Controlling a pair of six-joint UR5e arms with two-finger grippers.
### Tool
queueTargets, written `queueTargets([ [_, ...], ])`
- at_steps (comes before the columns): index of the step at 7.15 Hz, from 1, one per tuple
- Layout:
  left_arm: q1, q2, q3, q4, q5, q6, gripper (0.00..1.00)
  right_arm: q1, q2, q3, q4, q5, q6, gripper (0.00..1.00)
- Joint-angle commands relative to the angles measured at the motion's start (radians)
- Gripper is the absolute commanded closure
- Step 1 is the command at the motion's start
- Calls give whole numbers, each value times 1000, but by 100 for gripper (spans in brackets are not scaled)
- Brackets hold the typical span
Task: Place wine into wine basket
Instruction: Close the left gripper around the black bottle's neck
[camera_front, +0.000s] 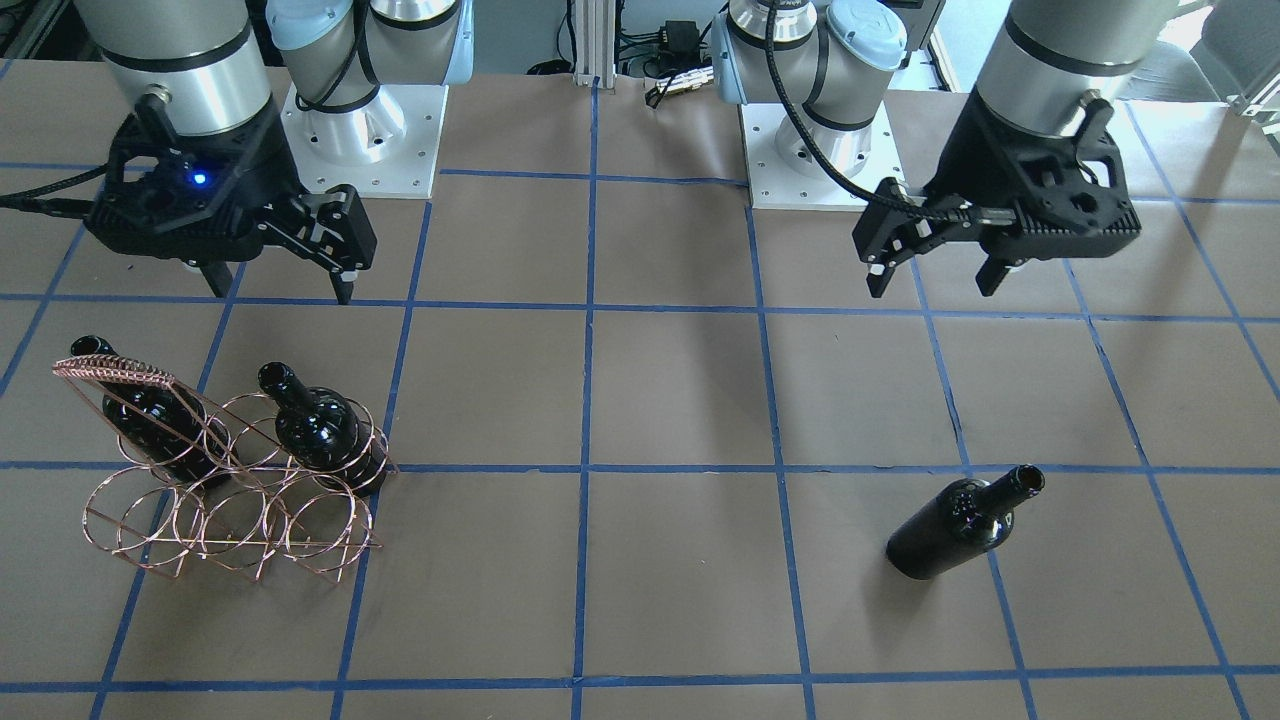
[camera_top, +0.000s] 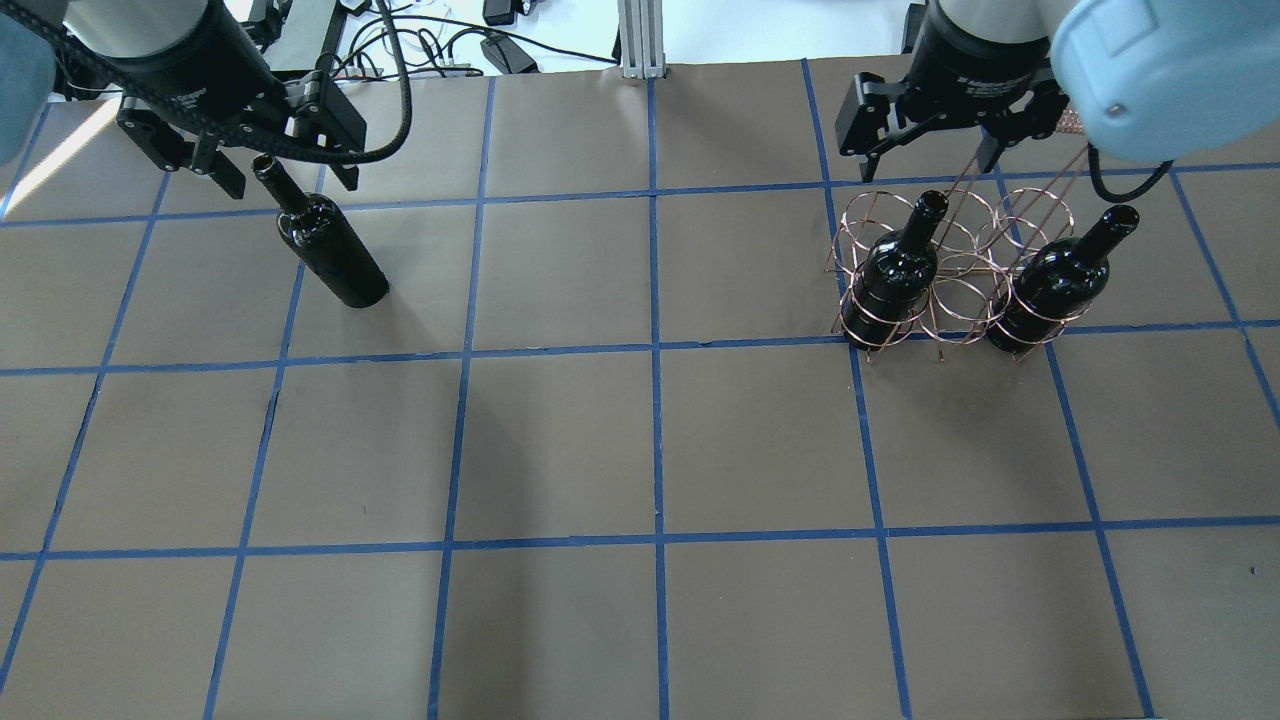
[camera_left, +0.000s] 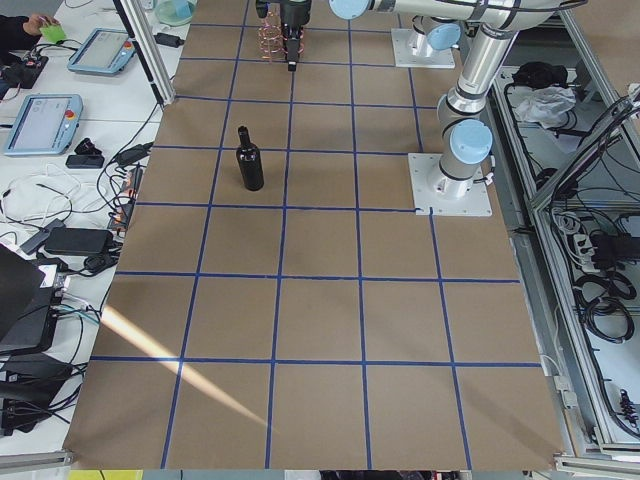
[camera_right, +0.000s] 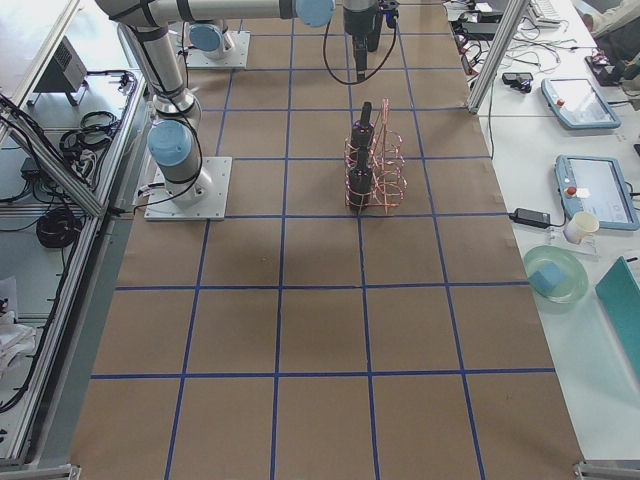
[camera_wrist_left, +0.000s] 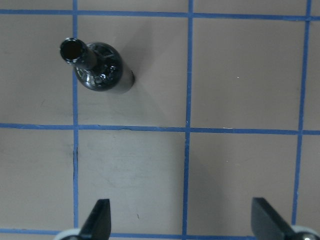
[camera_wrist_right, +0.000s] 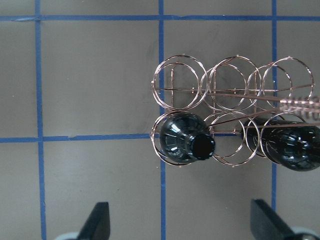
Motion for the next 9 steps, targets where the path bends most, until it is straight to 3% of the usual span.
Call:
queueTargets([
  [1, 96, -98, 27, 48, 4, 153, 0, -34, -14, 3, 13, 0, -27, 0],
  [5, 110, -286, 93, 198, -14, 206, 0, -34, -29, 27, 12, 9, -40, 0],
  [7, 110, -326, 96, 211, -14, 309, 1, -32, -34, 33, 10, 11, -37, 0],
  [9, 109, -328, 79, 192, -13, 298, 1, -32, -35, 33, 10, 12, -37, 0],
])
